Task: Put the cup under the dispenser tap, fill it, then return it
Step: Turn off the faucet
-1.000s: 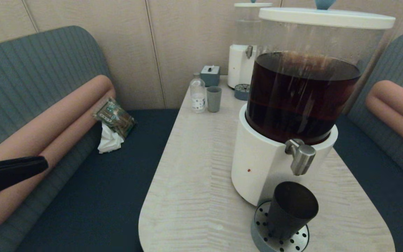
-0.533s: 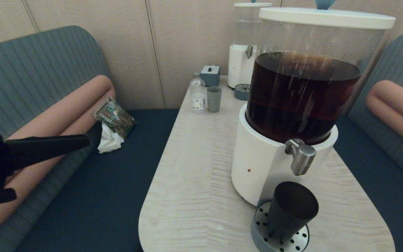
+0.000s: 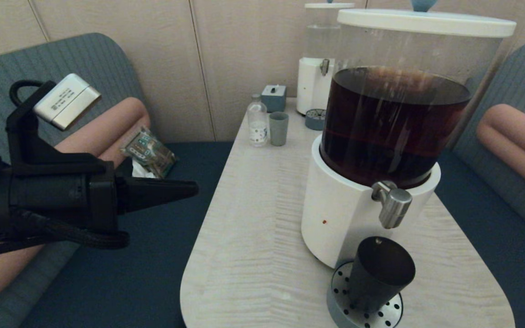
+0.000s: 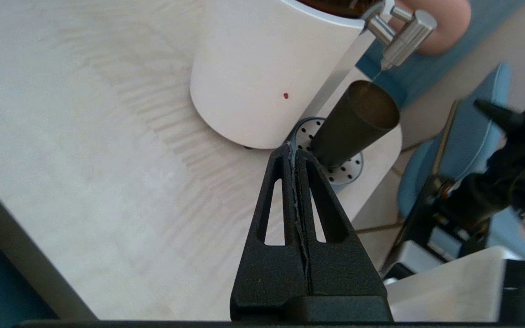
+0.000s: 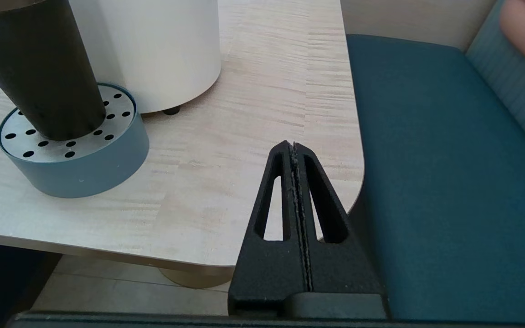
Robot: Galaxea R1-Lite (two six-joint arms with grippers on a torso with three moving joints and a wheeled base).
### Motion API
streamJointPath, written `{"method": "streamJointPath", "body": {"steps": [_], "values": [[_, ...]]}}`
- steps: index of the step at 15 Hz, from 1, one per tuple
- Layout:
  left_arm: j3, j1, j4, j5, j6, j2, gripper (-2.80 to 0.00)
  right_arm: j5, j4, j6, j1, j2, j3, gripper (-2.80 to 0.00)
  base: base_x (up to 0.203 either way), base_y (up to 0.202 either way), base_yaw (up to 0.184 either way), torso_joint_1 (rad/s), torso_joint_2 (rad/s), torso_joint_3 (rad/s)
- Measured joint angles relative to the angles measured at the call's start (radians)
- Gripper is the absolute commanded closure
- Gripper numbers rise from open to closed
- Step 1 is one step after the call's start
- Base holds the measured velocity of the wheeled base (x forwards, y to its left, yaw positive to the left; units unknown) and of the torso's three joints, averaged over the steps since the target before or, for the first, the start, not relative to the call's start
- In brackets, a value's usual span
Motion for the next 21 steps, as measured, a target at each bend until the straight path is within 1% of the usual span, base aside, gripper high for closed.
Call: {"method": "streamJointPath", "body": {"steps": [2, 4, 6, 8, 11, 12, 14, 15, 16, 18, 21], "values": [[-0.035, -0.038, 0.035, 0.004, 0.052, 0.035, 0.0, -0.001, 0.0, 0.0, 0.0, 0.0, 0.0, 0.0, 0.0, 0.0, 0.0, 0.0, 0.0, 0.0], [-0.082, -0.087, 0.139, 0.024, 0.104, 0.058, 0.0, 0.0, 0.0, 0.0, 0.0, 0.0, 0.0, 0.0, 0.0, 0.0, 0.0, 0.0, 0.0, 0.0], [-0.162, -0.134, 0.24, 0.068, 0.137, 0.085, 0.0, -0.001, 0.0, 0.0, 0.0, 0.0, 0.0, 0.0, 0.0, 0.0, 0.0, 0.0, 0.0, 0.0], [-0.258, -0.164, 0.307, 0.12, 0.181, 0.119, 0.0, -0.001, 0.0, -0.001, 0.0, 0.0, 0.0, 0.0, 0.0, 0.0, 0.0, 0.0, 0.0, 0.0], [-0.429, -0.178, 0.449, 0.181, 0.316, 0.177, 0.0, 0.0, 0.0, 0.0, 0.0, 0.0, 0.0, 0.0, 0.0, 0.0, 0.0, 0.0, 0.0, 0.0], [-0.48, -0.182, 0.49, 0.214, 0.382, 0.204, 0.0, 0.0, 0.0, 0.0, 0.0, 0.0, 0.0, 0.0, 0.0, 0.0, 0.0, 0.0, 0.0, 0.0], [-0.544, -0.203, 0.539, 0.268, 0.512, 0.258, 0.0, 0.0, 0.0, -0.001, 0.0, 0.0, 0.0, 0.0, 0.0, 0.0, 0.0, 0.0, 0.0, 0.0], [-0.561, -0.234, 0.549, 0.292, 0.542, 0.281, 0.0, 0.0, 0.0, 0.0, 0.0, 0.0, 0.0, 0.0, 0.0, 0.0, 0.0, 0.0, 0.0, 0.0], [-0.579, -0.263, 0.549, 0.316, 0.551, 0.305, 0.0, 0.0, 0.0, 0.0, 0.0, 0.0, 0.0, 0.0, 0.0, 0.0, 0.0, 0.0, 0.0, 0.0], [-0.614, -0.321, 0.535, 0.342, 0.556, 0.348, 0.0, 0.0, 0.0, 0.0, 0.0, 0.0, 0.0, 0.0, 0.0, 0.0, 0.0, 0.0, 0.0, 0.0], [-0.659, -0.418, 0.498, 0.412, 0.553, 0.401, 0.0, 0.0, 0.0, 0.0, 0.0, 0.0, 0.0, 0.0, 0.0, 0.0, 0.0, 0.0, 0.0, 0.0]]}}
